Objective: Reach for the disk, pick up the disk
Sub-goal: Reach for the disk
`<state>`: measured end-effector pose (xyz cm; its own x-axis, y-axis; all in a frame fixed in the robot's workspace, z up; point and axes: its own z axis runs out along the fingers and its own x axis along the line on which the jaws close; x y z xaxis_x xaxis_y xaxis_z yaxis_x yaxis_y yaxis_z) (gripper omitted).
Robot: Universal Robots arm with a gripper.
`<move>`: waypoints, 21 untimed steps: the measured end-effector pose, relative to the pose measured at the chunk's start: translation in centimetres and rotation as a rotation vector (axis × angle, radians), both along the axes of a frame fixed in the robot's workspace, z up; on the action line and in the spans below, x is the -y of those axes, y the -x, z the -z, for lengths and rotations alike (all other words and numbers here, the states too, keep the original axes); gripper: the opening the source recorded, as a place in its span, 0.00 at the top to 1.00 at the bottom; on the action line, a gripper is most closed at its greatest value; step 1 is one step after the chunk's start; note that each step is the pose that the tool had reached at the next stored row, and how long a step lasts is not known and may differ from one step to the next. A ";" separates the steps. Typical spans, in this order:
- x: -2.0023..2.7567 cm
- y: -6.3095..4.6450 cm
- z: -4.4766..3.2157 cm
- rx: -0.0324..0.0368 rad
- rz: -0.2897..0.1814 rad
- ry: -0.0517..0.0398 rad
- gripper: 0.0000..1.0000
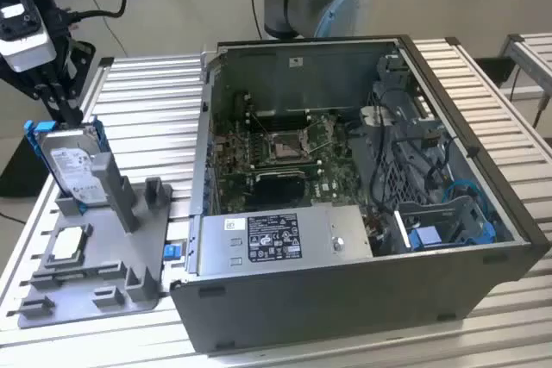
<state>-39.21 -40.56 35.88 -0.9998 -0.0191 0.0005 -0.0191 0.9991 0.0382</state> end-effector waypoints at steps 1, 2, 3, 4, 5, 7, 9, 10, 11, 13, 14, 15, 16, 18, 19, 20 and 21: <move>0.00 0.0 0.00 0.0001 0.000 0.0000 1.00; 0.00 0.0 0.00 0.0001 0.000 0.0000 1.00; 0.00 0.0 0.00 0.0000 0.000 0.0000 1.00; 0.00 0.0 0.00 0.0000 0.000 0.0000 1.00; 0.00 0.0 0.00 0.0000 0.000 0.0000 1.00; 0.00 0.0 0.00 0.0000 0.000 0.0000 1.00; 0.00 0.0 0.00 0.0000 0.000 0.0000 1.00; 0.00 0.0 0.00 0.0000 0.000 0.0000 1.00; 0.00 0.0 0.00 0.0000 0.000 0.0000 1.00; 0.00 0.0 0.00 0.0000 0.000 0.0000 1.00; -0.06 0.0 -0.01 -0.0001 0.000 0.0001 1.00; -0.16 0.1 0.00 0.0000 0.000 0.0001 1.00; -0.35 0.2 0.01 0.0000 0.000 0.0000 1.00; -0.87 0.5 0.01 0.0000 0.000 0.0000 1.00; -1.16 0.9 0.03 0.0001 0.000 -0.0001 1.00; -1.42 1.2 0.04 0.0000 0.000 0.0000 1.00; -1.67 1.6 0.05 0.0001 0.000 0.0000 1.00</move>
<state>-40.85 -38.89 35.83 -0.9998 -0.0192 0.0005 -0.0192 0.9991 0.0382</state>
